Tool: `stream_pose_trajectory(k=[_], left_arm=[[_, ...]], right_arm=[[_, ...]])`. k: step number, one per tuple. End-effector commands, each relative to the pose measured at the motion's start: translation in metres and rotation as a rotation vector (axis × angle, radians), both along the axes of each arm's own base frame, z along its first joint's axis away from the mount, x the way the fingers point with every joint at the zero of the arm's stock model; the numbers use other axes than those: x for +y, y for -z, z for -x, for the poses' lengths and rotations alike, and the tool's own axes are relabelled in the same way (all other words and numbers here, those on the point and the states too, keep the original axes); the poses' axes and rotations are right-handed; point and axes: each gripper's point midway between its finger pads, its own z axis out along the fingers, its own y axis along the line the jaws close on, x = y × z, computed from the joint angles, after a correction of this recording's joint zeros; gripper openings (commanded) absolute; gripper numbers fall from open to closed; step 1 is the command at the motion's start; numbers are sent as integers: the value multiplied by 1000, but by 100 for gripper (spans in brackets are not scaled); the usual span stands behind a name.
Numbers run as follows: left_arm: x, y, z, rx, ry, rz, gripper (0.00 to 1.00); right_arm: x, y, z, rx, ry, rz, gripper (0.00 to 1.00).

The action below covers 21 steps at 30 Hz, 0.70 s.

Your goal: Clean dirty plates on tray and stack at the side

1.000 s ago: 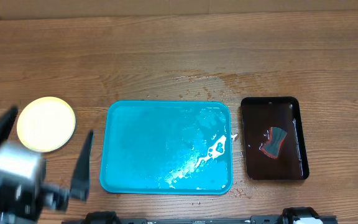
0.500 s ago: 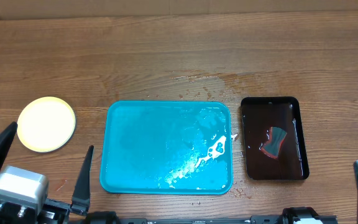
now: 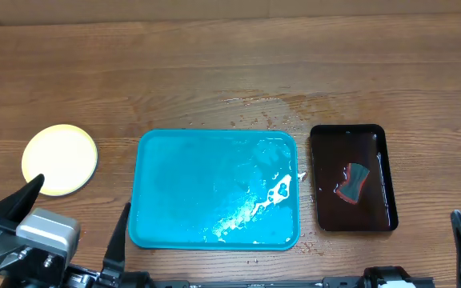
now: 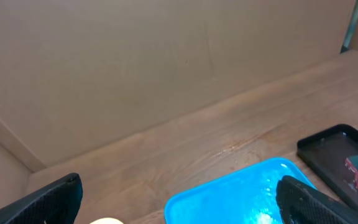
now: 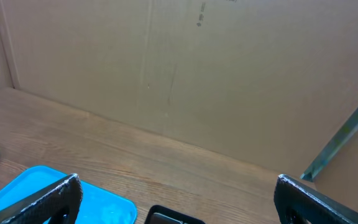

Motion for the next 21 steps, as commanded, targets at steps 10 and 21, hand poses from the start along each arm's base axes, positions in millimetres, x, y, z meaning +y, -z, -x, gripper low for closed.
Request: stream_pose_trajectory(k=[10,21], left_arm=[[0,13,1,60,1,-4,100],[1,28,6,151,-34,88,100]], right_arm=[[0,1,-5,11,0,0,100],[0,1,-5,12,0,0,100]])
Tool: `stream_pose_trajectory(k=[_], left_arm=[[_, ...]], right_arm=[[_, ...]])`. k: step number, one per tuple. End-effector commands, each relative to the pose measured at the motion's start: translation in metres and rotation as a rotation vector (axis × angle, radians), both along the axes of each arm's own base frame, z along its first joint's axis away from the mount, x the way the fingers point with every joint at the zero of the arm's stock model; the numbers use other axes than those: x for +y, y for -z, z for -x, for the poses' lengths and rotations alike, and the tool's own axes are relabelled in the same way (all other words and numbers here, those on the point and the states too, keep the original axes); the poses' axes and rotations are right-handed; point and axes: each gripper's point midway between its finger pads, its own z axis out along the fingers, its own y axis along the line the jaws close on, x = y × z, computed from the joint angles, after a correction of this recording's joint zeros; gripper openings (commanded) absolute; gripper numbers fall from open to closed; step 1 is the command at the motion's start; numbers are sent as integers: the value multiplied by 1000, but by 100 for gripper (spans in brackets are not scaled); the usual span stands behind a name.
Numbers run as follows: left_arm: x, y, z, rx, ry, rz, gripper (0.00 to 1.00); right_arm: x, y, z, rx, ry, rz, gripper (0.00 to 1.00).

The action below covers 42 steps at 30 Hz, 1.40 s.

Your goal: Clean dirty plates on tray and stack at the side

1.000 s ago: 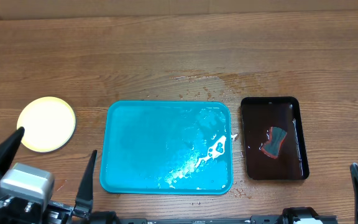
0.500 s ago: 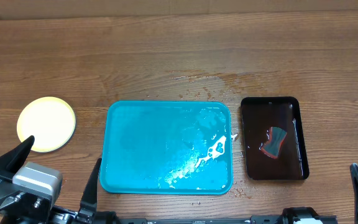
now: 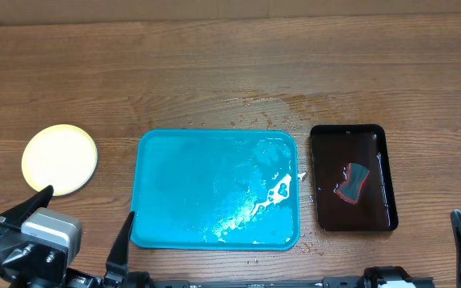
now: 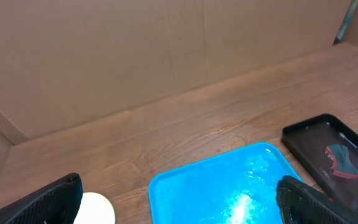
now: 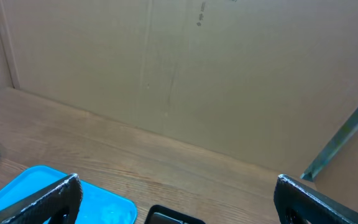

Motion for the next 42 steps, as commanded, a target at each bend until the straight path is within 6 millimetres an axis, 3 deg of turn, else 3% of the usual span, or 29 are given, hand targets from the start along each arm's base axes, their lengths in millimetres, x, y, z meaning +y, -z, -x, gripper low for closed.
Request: stream_pose_trajectory(k=[1,15,19,25,29,33,42], left_arm=[[1,10,1,56,-16,26,100],[1,9,1,44,-2,-8,100],[1,6,-9,21,0,-8,100],[2,-30,-32,-223,-2,-14,100],[2,-39,-38,-408,-4,-19,100],[2,-23,-42,-534,-2,-23,100],[-4,43,-57,-699,35,-29,100]], right_arm=[[0,1,-5,11,0,0,100],[0,1,-5,11,0,0,100],[0,1,-5,11,0,0,100],[0,1,-5,11,0,0,100],[0,1,-5,11,0,0,100],[0,1,-5,11,0,0,100],[0,1,-5,11,0,0,100]])
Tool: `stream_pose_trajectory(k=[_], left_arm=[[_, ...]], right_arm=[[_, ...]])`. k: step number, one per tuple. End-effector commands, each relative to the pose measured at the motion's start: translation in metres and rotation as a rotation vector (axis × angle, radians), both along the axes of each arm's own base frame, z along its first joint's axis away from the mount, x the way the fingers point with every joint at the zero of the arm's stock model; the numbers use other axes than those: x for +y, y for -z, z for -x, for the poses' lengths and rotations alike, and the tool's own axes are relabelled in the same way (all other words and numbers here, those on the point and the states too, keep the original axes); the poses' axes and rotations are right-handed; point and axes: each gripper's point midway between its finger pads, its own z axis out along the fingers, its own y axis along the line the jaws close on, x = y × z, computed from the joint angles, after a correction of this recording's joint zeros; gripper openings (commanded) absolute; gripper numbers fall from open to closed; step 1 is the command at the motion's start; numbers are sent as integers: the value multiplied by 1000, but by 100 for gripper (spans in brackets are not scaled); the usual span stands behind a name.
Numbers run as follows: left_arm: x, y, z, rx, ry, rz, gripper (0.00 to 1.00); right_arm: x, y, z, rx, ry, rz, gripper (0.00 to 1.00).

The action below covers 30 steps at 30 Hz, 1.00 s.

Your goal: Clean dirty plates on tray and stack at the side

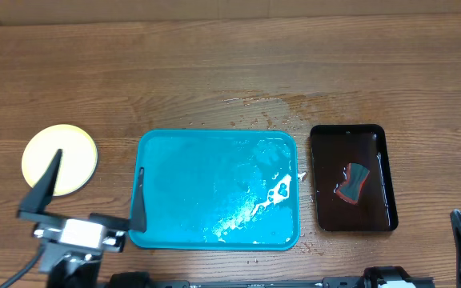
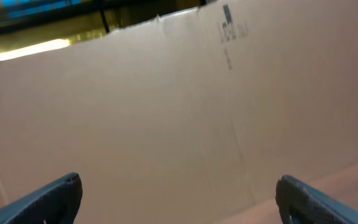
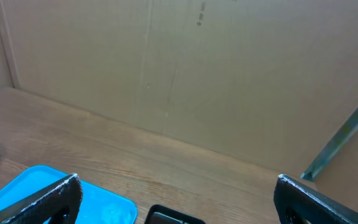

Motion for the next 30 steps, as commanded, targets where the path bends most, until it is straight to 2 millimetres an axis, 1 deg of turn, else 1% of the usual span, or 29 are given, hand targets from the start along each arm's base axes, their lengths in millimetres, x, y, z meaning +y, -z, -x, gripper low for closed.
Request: stream_pose_trajectory(k=[1,7,15,18,23,26,30], left_arm=[[-5,28,-2,-44,26,-29,100],[-8,59,-10,-133,44,-53,100],[-6,102,-30,-129,42,-51,100],[-6,113,-33,-131,46,-40,100],[-3,123,-31,-173,29,-42,100],[0,129,-35,-166,13,-39,100],[5,146,-43,-127,-10,-25,100]], right_arm=[[0,1,-4,9,1,0,100],[0,1,-4,10,1,0,100],[0,1,-4,9,1,1,100],[0,1,-4,9,1,0,100],[0,1,-4,10,2,0,100],[0,1,-4,9,1,0,100],[0,1,-4,10,1,0,100]])
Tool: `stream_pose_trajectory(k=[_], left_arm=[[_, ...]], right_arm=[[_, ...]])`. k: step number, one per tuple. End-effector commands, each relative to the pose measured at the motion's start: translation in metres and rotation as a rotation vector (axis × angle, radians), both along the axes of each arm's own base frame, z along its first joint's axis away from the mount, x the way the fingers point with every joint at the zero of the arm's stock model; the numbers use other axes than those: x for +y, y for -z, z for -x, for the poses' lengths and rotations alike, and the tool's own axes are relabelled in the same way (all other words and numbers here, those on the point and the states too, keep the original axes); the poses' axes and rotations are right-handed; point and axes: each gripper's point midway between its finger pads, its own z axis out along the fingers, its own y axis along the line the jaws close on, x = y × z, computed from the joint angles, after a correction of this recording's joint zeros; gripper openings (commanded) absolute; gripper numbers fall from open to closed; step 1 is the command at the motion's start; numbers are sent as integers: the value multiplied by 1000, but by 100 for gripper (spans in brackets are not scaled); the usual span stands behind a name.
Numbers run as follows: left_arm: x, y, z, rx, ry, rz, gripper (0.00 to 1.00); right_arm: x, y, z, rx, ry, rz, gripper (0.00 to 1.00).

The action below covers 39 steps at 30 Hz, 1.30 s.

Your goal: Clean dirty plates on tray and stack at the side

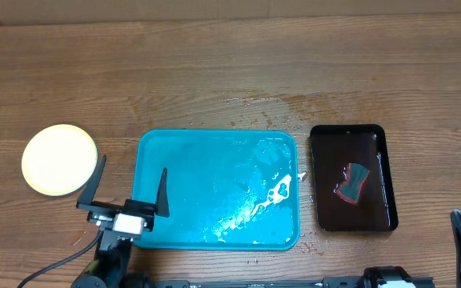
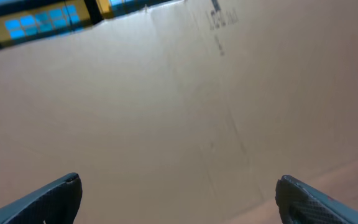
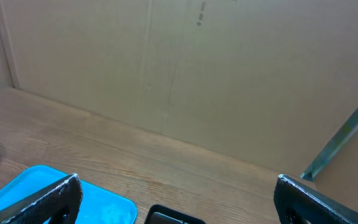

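A pale yellow plate (image 1: 59, 159) lies on the wooden table left of the blue tray (image 1: 214, 144); its edge also shows in the right wrist view as the plate. The tray holds only water and white foam (image 1: 278, 190). My left gripper (image 1: 133, 166) hovers open and empty over the tray's front left corner; its camera faces the cardboard wall, gripper (image 2: 179, 199). Only one finger of my right gripper shows overhead, at the front right. The right gripper (image 3: 179, 199) is open and empty.
A black tray (image 1: 374, 136) with liquid and a grey-red sponge (image 1: 352, 182) sits right of the blue tray. Water drops (image 1: 270, 102) lie on the table behind the trays. Cardboard walls (image 3: 185, 74) enclose the table's back and sides.
My left gripper has moved right, from between the plate and the tray's left edge to over the tray's front left corner. The plate now shows whole. The right arm is unchanged.
My left gripper stood open at the front left, just below the plate, its camera seeing the tray. It then sat slightly nearer the front edge. Later it faced the wall, its finger overlapping the plate. Now it is over the tray's corner. Plate, trays and right arm stayed put.
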Motion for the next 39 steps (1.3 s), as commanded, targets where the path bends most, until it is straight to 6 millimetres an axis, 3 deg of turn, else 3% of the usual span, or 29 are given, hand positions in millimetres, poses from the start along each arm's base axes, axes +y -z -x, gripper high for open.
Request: stream_pose_trajectory(k=[1,6,13,18,27,39], left_arm=[[6,17,-7,28,-30,13,100],[7,41,-15,71,-25,27,100],[12,49,-19,106,-46,51,100],[13,90,-31,298,-36,109,100],[13,146,-35,538,-38,158,100],[14,146,-35,552,-29,208,100]], right_arm=[[0,1,-4,10,1,0,100],[0,1,-4,10,1,0,100],[0,1,-4,10,1,0,100],[0,1,-4,10,1,0,100],[0,1,-4,10,1,0,100],[0,1,-4,10,1,0,100]])
